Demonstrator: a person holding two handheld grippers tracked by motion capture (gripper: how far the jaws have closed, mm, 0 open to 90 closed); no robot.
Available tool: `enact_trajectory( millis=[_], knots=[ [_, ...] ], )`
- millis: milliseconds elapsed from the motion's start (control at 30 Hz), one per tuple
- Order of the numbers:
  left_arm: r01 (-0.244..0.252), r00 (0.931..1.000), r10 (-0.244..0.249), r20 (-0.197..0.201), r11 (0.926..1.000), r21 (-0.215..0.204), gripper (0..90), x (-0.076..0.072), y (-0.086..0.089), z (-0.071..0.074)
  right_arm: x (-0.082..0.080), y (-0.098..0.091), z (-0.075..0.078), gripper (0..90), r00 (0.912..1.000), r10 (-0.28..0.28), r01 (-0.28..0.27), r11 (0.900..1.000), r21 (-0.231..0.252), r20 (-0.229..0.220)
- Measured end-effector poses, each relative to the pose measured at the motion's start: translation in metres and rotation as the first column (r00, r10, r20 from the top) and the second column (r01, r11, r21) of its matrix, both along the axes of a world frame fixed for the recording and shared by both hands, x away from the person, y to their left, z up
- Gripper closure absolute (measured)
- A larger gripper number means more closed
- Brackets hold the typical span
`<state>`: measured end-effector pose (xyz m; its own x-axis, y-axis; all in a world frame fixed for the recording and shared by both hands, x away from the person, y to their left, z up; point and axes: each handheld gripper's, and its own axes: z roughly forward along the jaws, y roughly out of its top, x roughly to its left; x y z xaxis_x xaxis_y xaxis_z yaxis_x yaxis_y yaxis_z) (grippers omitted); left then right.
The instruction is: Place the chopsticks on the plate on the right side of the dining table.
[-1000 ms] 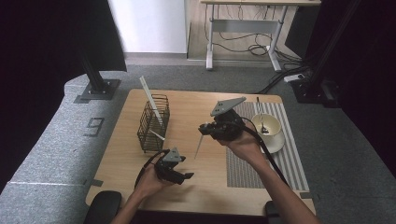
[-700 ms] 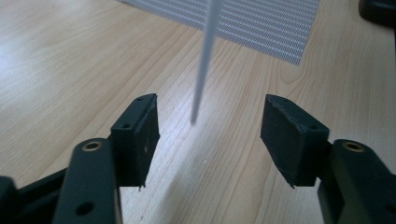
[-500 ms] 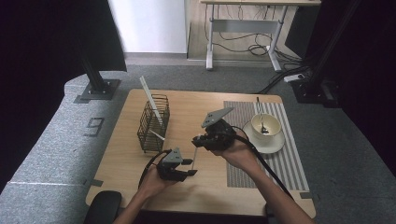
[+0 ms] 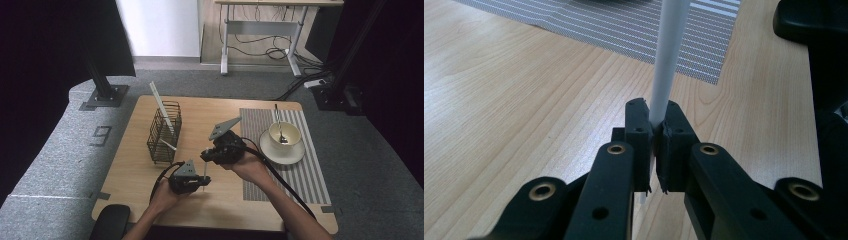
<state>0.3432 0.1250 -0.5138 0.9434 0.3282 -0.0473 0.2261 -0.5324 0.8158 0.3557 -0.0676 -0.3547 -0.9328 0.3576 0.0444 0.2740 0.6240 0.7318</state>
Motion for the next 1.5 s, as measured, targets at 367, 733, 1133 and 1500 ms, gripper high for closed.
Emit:
enact_trajectory(
  millis=[367,733,1133,1500],
  knots=[
    [0.028,0.9996,-0.028,0.004,0.9996,0.008,85.8,-0.002,-0.001,0.001,-0.006,0.01,-0.004,44.9,0.9855,-0.093,0.102,0.9931,-0.058,0.142],
    [0.017,0.9997,-0.017,-0.019,0.9998,0.005,85.8,-0.001,0.004,0.002,-0.003,0.004,-0.008,27.1,0.9478,-0.195,0.226,0.9694,-0.097,0.252],
    [0.024,0.9996,-0.024,-0.018,0.9987,0.044,85.8,-0.001,0.005,0.001,0.01,-0.042,-0.028,21.9,0.9309,-0.301,0.319,0.9458,-0.061,0.207],
    [0.027,0.9996,-0.028,0.006,0.9972,0.07,85.6,-0.002,0.006,0.002,0.015,-0.074,-0.056,20.9,0.9137,-0.367,0.381,0.9232,-0.052,0.175]
  ],
)
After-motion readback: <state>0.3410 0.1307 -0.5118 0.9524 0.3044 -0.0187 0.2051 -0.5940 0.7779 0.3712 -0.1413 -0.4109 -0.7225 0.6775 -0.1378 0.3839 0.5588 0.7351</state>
